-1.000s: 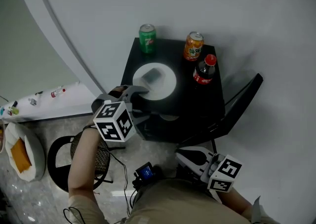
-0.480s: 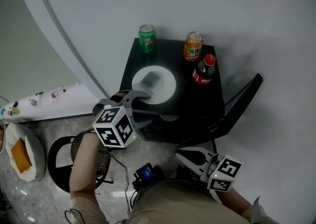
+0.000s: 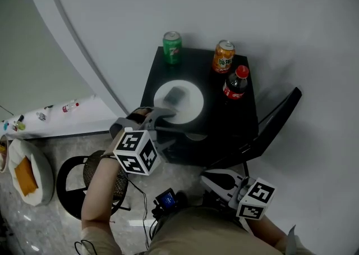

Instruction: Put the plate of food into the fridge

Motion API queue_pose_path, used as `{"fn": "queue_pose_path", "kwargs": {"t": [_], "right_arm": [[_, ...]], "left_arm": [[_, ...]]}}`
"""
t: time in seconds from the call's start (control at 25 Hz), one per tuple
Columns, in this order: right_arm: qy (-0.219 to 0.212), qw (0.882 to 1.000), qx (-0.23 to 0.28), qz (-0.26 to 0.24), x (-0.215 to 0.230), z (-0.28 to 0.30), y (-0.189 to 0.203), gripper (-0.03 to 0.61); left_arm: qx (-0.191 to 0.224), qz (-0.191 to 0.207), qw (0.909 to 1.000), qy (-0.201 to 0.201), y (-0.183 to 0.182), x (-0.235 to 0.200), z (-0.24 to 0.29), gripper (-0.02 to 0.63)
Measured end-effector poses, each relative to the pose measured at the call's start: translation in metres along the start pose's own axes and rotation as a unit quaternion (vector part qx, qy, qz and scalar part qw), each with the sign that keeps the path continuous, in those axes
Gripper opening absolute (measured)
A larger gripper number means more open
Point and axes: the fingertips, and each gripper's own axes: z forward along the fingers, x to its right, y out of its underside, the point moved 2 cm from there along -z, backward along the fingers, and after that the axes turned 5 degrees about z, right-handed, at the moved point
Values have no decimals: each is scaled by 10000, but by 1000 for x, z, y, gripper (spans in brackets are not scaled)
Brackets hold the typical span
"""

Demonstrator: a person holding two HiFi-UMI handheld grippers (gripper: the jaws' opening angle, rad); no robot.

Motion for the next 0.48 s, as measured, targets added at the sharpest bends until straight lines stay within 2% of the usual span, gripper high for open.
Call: {"fn": "queue_pose_path", "kwargs": {"t": [0.24, 0.48], "right_arm": [[24, 9999, -56, -106, -1, 0, -1, 21], [54, 9999, -55, -95, 0, -1, -2, 21]], "left_arm": [[-183, 211, 9996, -103, 3, 1, 7, 290], [18, 43, 9998, -200, -2, 4, 4, 283]]}}
